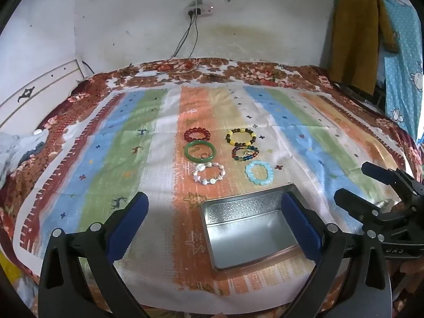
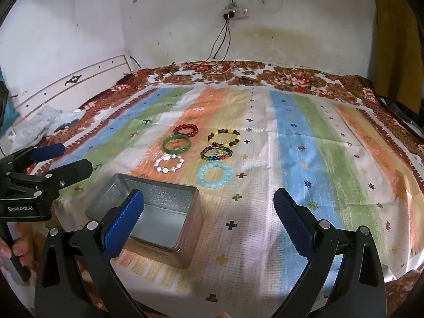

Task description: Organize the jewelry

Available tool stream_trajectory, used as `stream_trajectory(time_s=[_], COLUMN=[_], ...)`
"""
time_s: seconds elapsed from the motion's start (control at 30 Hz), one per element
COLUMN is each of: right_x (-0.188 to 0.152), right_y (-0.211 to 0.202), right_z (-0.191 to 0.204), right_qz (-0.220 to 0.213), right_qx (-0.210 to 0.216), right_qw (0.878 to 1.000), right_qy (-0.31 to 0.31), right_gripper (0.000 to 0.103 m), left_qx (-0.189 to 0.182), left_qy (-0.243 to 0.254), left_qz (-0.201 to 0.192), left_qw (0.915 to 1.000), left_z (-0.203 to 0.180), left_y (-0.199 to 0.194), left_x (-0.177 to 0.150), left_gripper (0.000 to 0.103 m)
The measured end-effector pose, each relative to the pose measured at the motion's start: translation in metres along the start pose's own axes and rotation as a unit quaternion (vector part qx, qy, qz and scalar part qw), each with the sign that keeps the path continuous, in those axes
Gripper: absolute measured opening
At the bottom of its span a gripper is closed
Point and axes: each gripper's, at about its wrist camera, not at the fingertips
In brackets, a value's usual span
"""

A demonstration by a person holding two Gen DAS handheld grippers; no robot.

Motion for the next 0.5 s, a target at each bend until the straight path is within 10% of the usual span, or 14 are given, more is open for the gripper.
stream_trajectory(time_s=[0.5], right_x=[0.0001], right_y=[0.0012], right_z=[-0.0093], right_qz=[0.013], right_qx=[-0.009], right_qw=[1.000], right_qy=[0.009], right_gripper=[0.099], left_qx=[-0.001], left_qy=[-0.006], left_qz=[0.006], left_qw=[1.0000], left_z=[0.0015], left_y=[0.0000], left_x=[-0.0017], left_gripper=[0.098])
Point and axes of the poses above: each gripper's, at about its wrist camera, not at the fingertips, and y roughly the way its jaws point, z to its left, x to its top, and after that the axes turned 1 degree about y, right-handed
